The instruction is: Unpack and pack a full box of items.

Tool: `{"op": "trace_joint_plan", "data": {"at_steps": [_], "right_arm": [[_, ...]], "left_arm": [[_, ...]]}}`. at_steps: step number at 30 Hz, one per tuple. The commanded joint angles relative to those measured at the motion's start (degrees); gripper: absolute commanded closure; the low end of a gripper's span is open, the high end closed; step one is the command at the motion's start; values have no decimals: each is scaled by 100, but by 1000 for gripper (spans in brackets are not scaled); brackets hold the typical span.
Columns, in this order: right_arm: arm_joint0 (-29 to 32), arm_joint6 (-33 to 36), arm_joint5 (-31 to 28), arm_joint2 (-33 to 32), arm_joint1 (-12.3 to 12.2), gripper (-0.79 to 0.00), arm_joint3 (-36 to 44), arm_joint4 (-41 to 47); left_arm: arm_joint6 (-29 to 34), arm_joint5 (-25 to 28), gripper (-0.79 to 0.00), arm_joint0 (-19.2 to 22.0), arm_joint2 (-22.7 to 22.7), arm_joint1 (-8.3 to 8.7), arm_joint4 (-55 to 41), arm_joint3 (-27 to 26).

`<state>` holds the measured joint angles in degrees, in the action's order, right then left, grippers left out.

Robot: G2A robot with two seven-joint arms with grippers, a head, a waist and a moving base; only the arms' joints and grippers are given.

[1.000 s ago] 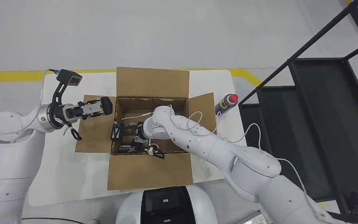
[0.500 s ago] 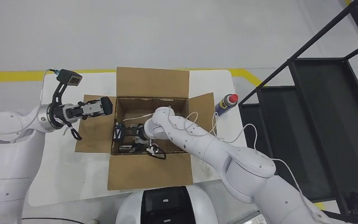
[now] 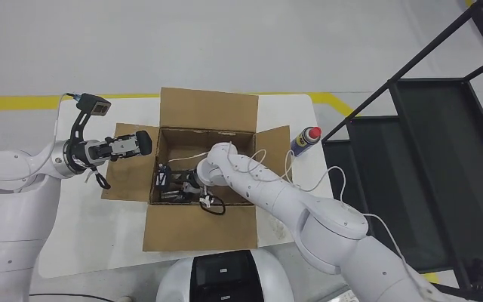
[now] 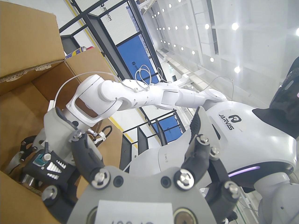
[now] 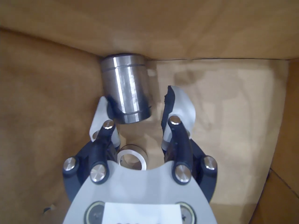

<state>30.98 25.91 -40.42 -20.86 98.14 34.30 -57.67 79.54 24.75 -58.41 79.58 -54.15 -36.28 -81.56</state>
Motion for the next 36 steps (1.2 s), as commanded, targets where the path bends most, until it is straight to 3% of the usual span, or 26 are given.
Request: {"op": "trace_joint_plan", "data": {"at_steps": [1, 9, 17, 34, 35, 36], "right_arm": [[-4, -13, 4, -33, -10, 0, 19, -21], [6, 84, 144, -231, -159, 0, 382, -220], [204, 574, 435, -564, -452, 0, 1232, -435], [1595, 2247, 926, -1845, -1373, 0, 4194, -1123], [1634, 2271, 898, -1871, -1390, -43, 4235, -1124], [1661, 2263, 870, -1887, -1400, -212, 4272, -1111]], "left_arm": [[0, 0, -785, 0, 0, 0, 0, 0], [0, 0, -785, 0, 0, 0, 0, 0], [0, 0, -785, 0, 0, 0, 0, 0], [0, 0, -785, 0, 0, 0, 0, 0], [0, 0, -785, 0, 0, 0, 0, 0], [0, 0, -785, 0, 0, 0, 0, 0]]}}
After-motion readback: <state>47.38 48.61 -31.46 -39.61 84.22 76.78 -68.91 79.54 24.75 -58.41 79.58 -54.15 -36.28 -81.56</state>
